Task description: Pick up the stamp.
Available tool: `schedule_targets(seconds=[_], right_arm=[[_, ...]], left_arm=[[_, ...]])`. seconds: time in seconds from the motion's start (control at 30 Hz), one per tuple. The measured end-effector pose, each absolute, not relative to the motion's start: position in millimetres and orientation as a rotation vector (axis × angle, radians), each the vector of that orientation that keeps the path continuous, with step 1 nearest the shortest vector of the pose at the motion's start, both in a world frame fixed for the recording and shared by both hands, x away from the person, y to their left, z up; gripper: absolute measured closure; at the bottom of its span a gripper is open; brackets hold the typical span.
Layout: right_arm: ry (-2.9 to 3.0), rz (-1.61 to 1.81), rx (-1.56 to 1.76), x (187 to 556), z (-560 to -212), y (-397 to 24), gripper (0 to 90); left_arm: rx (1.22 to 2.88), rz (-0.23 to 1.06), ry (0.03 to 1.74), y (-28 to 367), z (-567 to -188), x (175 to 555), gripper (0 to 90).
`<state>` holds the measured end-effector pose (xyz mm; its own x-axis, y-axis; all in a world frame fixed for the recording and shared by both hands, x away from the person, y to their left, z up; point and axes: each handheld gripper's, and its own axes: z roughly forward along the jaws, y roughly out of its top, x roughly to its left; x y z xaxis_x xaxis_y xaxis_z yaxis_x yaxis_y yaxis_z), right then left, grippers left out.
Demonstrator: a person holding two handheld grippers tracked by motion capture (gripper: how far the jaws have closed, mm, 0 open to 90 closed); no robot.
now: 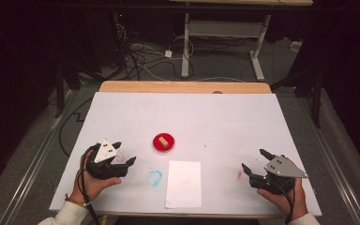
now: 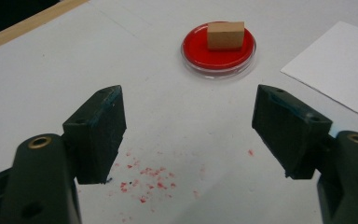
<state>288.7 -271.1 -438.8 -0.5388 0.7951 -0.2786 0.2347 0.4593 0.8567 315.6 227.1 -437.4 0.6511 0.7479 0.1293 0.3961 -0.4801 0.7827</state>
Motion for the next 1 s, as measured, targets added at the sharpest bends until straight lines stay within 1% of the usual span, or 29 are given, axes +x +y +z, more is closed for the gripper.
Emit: schedule_targets(seconds=[0.53, 1.0], right_arm=[[2.018, 1.032, 0.861, 288.3, -439.0, -272.7, 24.3], [2.035, 1.032, 0.848, 290.8, -440.4, -268.5, 24.3]], left_arm=[[2.154, 0.584, 0.857, 223.5, -433.9, 324.9, 24.8], [2.177, 0.561, 0.813, 209.7, -434.3, 346.7, 24.8]])
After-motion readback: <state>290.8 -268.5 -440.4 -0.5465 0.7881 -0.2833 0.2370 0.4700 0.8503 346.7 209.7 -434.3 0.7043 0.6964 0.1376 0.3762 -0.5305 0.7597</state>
